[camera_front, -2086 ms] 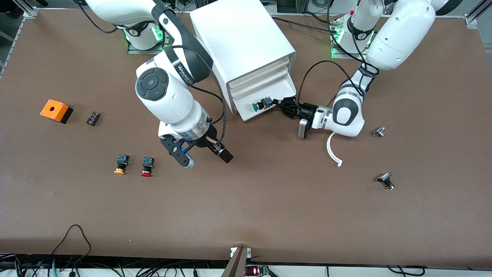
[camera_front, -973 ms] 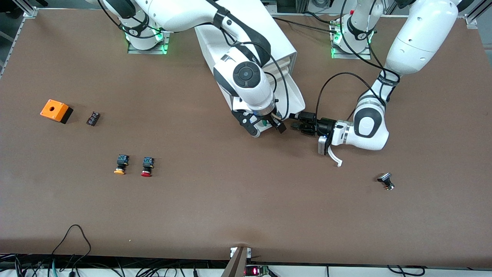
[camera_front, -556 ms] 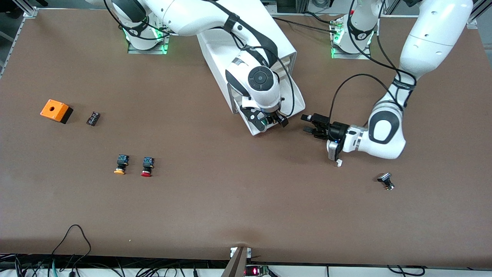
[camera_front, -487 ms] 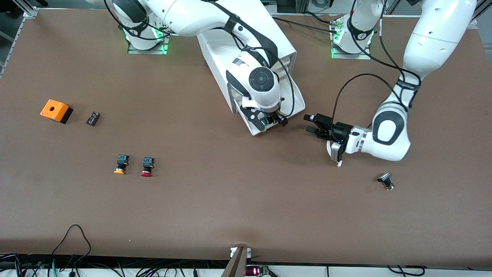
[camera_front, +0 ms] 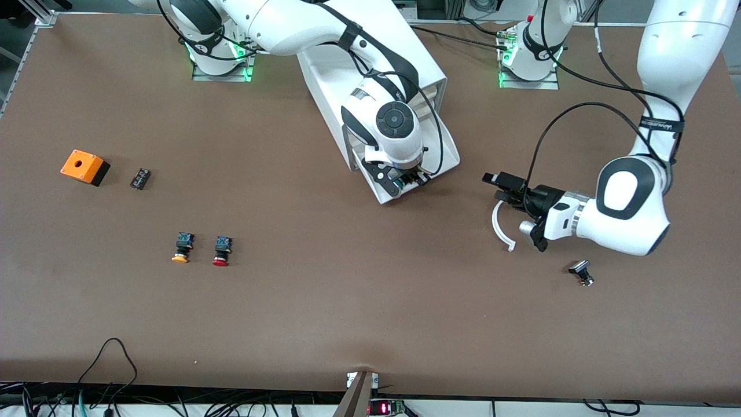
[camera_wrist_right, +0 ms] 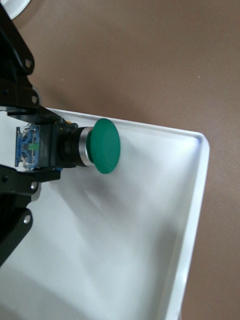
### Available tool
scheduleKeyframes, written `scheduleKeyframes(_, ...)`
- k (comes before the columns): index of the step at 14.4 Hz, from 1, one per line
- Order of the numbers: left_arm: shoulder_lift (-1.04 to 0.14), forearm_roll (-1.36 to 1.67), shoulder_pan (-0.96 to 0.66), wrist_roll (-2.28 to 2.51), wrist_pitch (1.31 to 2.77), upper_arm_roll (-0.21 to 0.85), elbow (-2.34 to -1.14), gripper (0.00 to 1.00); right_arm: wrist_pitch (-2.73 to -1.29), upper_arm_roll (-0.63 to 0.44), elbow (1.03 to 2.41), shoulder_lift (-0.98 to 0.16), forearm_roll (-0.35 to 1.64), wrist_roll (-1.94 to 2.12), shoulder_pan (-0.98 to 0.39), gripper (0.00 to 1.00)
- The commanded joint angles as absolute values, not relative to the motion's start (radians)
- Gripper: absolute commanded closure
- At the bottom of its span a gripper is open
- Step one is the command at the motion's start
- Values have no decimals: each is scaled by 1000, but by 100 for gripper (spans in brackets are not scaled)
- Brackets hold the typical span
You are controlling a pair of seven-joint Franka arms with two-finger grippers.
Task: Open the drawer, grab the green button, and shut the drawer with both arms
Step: 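Lift the green button out with the right gripper while the left gripper withdraws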
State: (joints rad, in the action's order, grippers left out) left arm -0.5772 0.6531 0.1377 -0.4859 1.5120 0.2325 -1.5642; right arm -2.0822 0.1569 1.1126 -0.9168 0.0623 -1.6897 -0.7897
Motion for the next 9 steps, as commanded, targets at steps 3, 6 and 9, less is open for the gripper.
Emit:
scheduleKeyframes(3, -578, 515, 121, -215, 1358, 236, -1350, 0, -2066, 158, 1112, -890, 32, -1686, -793, 100)
scheduleKeyframes(6, -577, 482, 114, -40, 1339, 250, -1287, 0, -2014, 158, 1044, -881, 43, -1695, -782, 100)
scheduleKeyframes(9, -545, 354, 37, 78, 1403, 245, -1295, 0, -1962, 160, 1012, -853, 61, -1623, -733, 100)
